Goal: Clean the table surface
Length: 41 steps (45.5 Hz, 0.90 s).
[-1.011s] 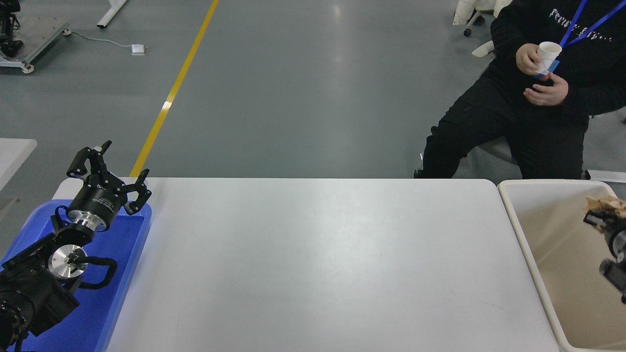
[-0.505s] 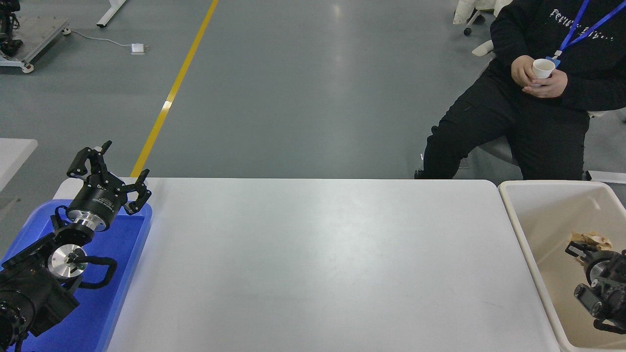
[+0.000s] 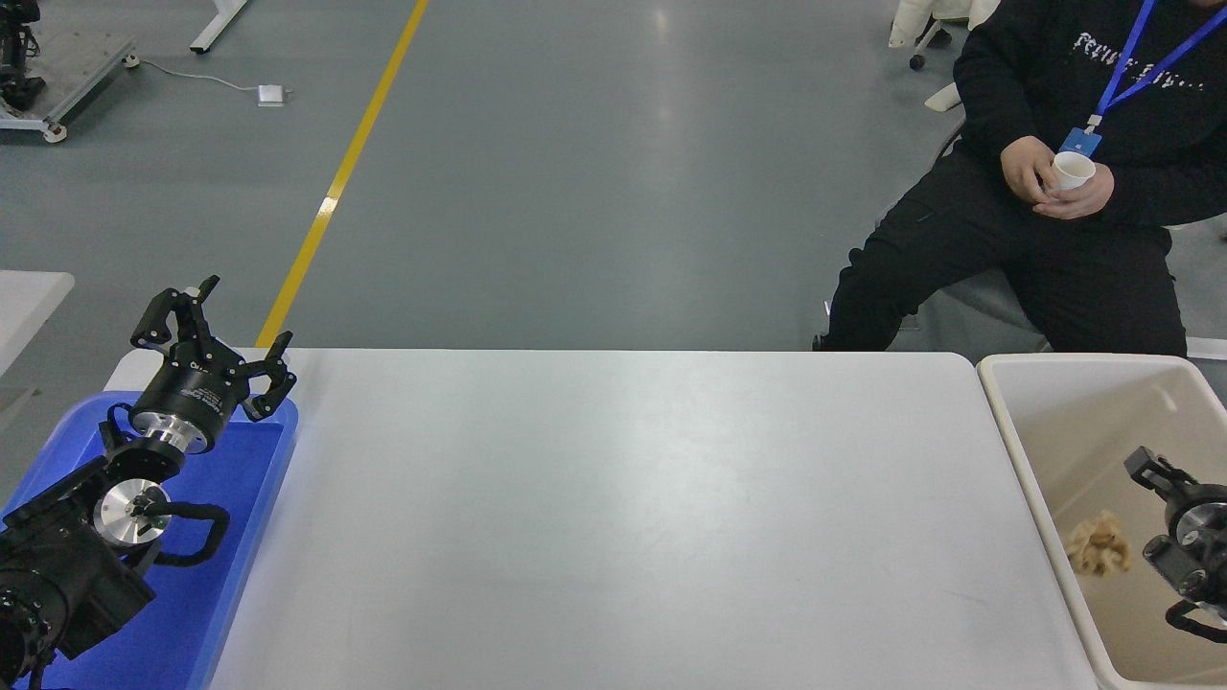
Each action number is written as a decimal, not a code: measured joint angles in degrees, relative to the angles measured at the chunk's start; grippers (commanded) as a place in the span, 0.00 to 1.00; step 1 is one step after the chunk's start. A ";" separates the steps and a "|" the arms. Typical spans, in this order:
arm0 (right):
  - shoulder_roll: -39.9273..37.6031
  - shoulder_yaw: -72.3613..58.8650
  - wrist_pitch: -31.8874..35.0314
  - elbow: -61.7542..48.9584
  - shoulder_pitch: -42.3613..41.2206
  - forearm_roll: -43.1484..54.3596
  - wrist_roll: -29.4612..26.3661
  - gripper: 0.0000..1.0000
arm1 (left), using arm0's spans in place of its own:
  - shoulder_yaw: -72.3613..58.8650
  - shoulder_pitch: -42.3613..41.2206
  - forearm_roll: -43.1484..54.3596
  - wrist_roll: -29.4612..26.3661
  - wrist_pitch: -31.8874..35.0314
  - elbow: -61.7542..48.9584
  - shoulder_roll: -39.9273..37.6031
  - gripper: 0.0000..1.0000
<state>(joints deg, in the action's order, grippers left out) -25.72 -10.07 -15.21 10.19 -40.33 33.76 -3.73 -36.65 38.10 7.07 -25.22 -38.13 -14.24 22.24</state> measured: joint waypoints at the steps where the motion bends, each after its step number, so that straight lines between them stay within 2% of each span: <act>1: -0.36 0.21 -0.08 0.22 -0.01 -0.17 0.15 1.00 | 0.00 0.00 0.00 0.00 0.00 0.00 0.00 1.00; 11: -4.23 7.42 -1.99 6.58 0.34 -0.74 3.94 1.00 | 0.00 0.03 0.02 0.00 0.00 0.00 0.00 1.00; 20: -9.89 28.14 -2.83 23.34 3.53 -0.94 8.49 1.00 | 0.00 0.04 0.02 0.00 -0.01 0.00 0.00 1.00; 29: -6.51 49.37 -2.97 32.18 7.20 -1.01 10.54 1.00 | 0.00 0.02 0.01 0.00 0.00 0.01 0.00 1.00; 41: 0.96 61.23 -2.17 41.00 10.31 -0.95 13.68 1.00 | 0.00 0.02 -0.01 0.00 0.00 0.00 0.00 1.00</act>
<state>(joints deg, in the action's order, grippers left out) -24.76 51.15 -17.37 51.19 -30.02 32.81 9.95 -36.65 38.12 7.06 -25.22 -38.14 -14.24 22.24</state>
